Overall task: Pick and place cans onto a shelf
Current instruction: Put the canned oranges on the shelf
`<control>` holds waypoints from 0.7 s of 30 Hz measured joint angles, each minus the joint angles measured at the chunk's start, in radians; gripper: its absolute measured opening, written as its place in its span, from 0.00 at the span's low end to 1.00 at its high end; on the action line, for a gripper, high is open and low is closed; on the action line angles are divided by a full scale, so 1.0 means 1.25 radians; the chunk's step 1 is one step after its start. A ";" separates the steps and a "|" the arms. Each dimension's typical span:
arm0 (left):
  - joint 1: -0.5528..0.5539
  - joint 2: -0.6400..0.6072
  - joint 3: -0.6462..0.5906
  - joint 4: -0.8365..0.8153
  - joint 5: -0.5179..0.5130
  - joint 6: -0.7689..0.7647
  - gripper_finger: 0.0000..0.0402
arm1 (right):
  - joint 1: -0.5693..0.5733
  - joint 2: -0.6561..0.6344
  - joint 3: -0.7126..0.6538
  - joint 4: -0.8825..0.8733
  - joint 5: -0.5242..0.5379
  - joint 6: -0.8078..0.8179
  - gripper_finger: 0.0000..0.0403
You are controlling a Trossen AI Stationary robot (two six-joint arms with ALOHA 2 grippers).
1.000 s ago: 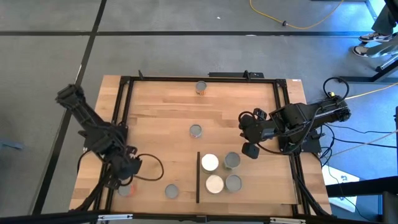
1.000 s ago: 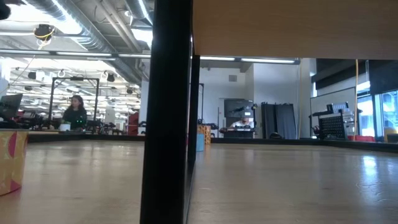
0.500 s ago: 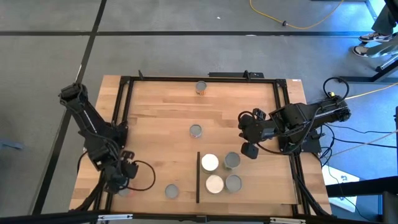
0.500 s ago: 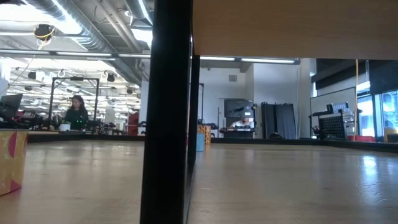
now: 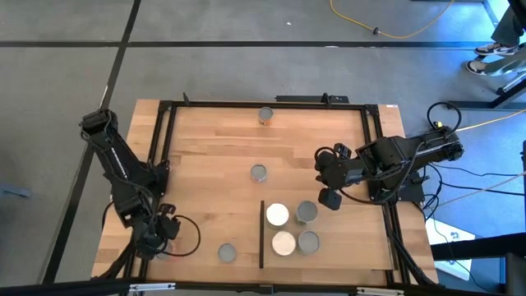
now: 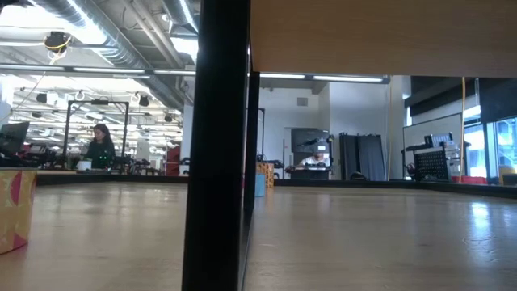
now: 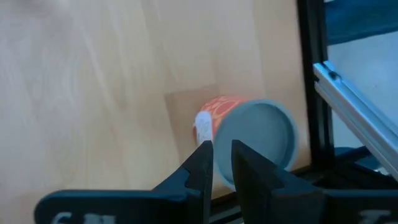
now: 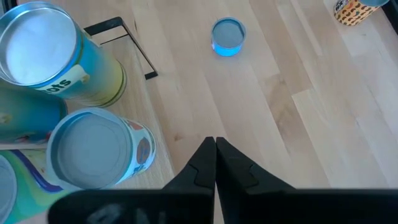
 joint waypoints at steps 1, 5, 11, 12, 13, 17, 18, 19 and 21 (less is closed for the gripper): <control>-0.003 0.000 -0.004 -0.001 0.000 -0.005 0.13 | 0.000 0.000 0.000 0.000 0.000 0.000 0.01; -0.006 0.000 -0.017 -0.001 0.004 -0.022 0.13 | 0.000 0.000 0.000 0.000 0.000 0.000 0.01; -0.006 0.000 -0.021 0.009 0.005 -0.022 0.13 | 0.000 0.000 0.000 0.000 0.000 0.000 0.01; -0.006 0.000 -0.021 0.015 0.005 -0.022 0.13 | 0.000 0.000 0.000 0.000 0.000 0.000 0.01; -0.006 0.000 -0.021 0.021 0.005 -0.022 0.13 | 0.000 0.000 0.000 0.000 0.000 0.000 0.01; -0.006 0.003 -0.021 0.027 0.005 -0.022 0.13 | 0.000 0.000 0.000 0.000 0.000 0.000 0.01; -0.006 0.007 -0.021 0.027 0.006 -0.022 0.13 | 0.000 0.000 0.000 0.001 0.000 0.000 0.01; -0.006 0.011 -0.021 0.027 0.006 -0.022 0.13 | 0.000 0.000 0.000 0.002 0.000 0.000 0.01; -0.006 0.020 -0.021 0.027 0.006 -0.021 0.13 | 0.000 0.000 0.000 0.002 0.000 0.000 0.01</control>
